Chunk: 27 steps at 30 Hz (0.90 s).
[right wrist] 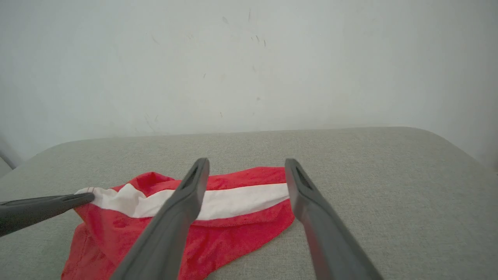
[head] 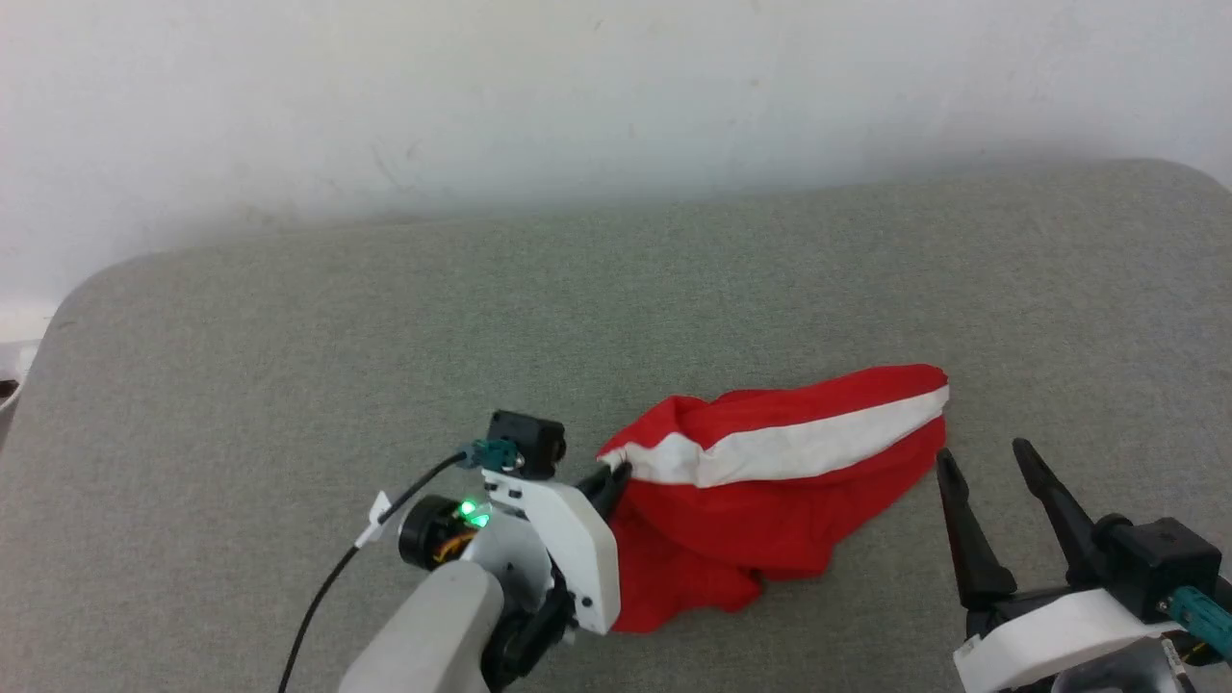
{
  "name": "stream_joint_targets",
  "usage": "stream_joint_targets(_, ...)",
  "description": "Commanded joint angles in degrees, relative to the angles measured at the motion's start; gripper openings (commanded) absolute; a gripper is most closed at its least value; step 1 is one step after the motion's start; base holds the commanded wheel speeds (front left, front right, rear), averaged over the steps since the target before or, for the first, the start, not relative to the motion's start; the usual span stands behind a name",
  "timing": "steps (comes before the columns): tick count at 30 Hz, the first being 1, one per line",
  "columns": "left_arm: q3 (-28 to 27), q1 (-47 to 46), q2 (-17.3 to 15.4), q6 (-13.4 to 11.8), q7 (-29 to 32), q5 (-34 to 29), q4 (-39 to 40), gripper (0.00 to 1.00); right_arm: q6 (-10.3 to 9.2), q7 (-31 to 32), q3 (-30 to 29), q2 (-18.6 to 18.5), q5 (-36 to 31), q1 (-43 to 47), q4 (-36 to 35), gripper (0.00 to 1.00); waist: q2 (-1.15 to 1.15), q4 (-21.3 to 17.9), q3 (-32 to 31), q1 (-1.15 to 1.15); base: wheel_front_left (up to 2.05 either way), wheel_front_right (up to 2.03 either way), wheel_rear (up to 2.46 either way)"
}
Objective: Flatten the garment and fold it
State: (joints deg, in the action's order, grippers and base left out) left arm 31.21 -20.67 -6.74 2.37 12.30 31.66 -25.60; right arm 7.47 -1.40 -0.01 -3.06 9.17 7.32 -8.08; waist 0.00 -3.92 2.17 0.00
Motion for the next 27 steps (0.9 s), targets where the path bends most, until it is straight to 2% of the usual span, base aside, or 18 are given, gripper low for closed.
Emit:
stream_joint_targets(1, -0.82, -1.13, -0.83, -0.77, -1.68, -0.77, 2.00, 0.00, 0.02, -0.31, -0.35, 0.18, 0.29, -0.10, 0.31, 1.00, 0.00, 0.64, 0.05, 0.00, 0.00, 0.00, 0.00)
stream_joint_targets(6, -4.59, 0.84, -5.20, -4.67, -3.93, -1.61, 8.68, 0.00, 0.02, -0.27, -0.74, 0.18, 0.53, 0.00, 0.43, 1.00, 0.00, 1.63, 0.20, 0.00, 0.00, 0.00, 0.00)
stream_joint_targets(11, -10.21, 7.31, -10.35, -9.29, -1.49, 1.13, 10.38, 0.00, 0.02, -0.13, -0.70, 0.18, 0.78, -0.21, 0.68, 1.00, 0.00, 2.18, 0.67, 0.00, 0.00, 0.00, 0.00)
stream_joint_targets(14, -13.03, 11.73, -11.38, -10.88, -0.45, 4.09, 8.51, 0.00, 0.02, 0.06, -0.50, 0.18, 0.94, -0.50, 1.03, 1.00, 0.00, 2.12, 0.97, 0.00, 0.00, 0.00, 0.00)
stream_joint_targets(19, -14.46, 14.62, -10.48, -10.96, -1.76, 6.36, 6.83, 0.00, 0.02, 0.15, -0.58, 0.18, 1.19, -0.82, 1.35, 1.00, 0.00, 2.26, 1.56, 0.00, 0.00, 0.00, 0.00)
stream_joint_targets(20, -14.62, 14.80, -10.14, -10.85, -2.42, 6.62, 6.65, 0.24, 0.02, 0.16, -0.64, 0.18, 1.22, -0.86, 1.41, 1.00, 0.00, 2.33, 1.62, 0.00, 0.00, 0.00, 0.00)
stream_joint_targets(21, -14.73, 14.91, -9.82, -10.73, -3.07, 6.81, 6.49, 0.72, 0.02, 0.20, -0.68, 0.18, 1.25, -0.90, 1.48, 1.00, 0.00, 2.38, 1.63, 0.00, 0.00, 0.00, 0.00)
stream_joint_targets(22, -15.03, 14.98, -9.42, -10.61, -3.92, 7.13, 6.44, 1.00, 0.02, 0.23, -0.70, 0.18, 1.26, -0.94, 1.55, 1.00, 0.00, 2.42, 1.59, 0.00, 0.00, 0.00, 0.00)
stream_joint_targets(27, -16.75, 15.16, -8.63, -11.30, -11.84, 5.84, 7.34, 1.00, 0.02, 0.63, -0.41, 0.18, 1.21, -0.98, 1.97, 1.00, 0.00, 2.23, 0.72, 0.00, 0.00, 0.00, 0.00)
